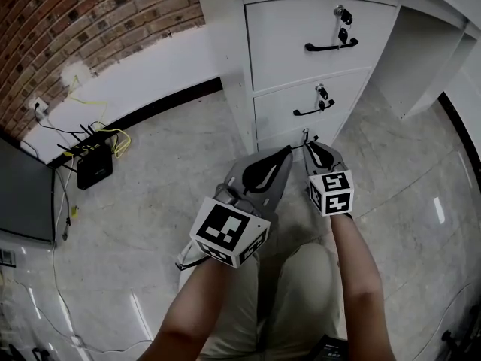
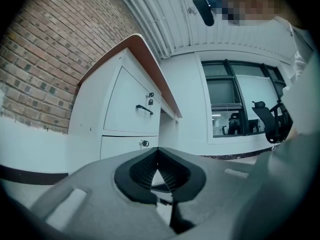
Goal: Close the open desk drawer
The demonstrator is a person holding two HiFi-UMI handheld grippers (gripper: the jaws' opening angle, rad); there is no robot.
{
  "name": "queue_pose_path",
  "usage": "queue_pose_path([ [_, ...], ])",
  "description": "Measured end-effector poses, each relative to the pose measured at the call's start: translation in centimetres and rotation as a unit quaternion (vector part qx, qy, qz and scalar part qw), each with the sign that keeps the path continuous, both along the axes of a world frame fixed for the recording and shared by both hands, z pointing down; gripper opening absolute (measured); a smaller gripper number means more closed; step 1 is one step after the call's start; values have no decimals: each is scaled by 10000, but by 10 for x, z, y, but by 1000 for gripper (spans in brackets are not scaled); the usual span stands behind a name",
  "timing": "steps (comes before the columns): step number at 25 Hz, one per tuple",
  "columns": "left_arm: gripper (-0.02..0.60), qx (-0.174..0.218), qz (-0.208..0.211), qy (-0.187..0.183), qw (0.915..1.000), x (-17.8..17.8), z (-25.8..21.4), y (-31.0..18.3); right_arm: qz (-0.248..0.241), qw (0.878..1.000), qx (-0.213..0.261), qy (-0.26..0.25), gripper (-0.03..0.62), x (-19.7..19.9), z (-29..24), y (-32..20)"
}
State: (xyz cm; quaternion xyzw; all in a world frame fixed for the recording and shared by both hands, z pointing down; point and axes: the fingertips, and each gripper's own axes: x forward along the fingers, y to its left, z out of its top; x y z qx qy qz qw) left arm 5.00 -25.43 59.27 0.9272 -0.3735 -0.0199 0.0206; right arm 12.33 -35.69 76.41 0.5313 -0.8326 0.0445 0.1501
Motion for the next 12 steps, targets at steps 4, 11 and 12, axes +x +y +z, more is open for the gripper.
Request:
queue_pose_path([
  [4,5,24,51,27,10000,9,-3,3,-67,9989,387,-257,13,10,-35,27],
  [11,5,128,139,69,9998,25,-10,12,-130,9940,936,-556,11,25,-93,74],
  [12,5,143,151,74,9998,28,-11,13,-131,9933,987,-586,11,27,-101,80],
])
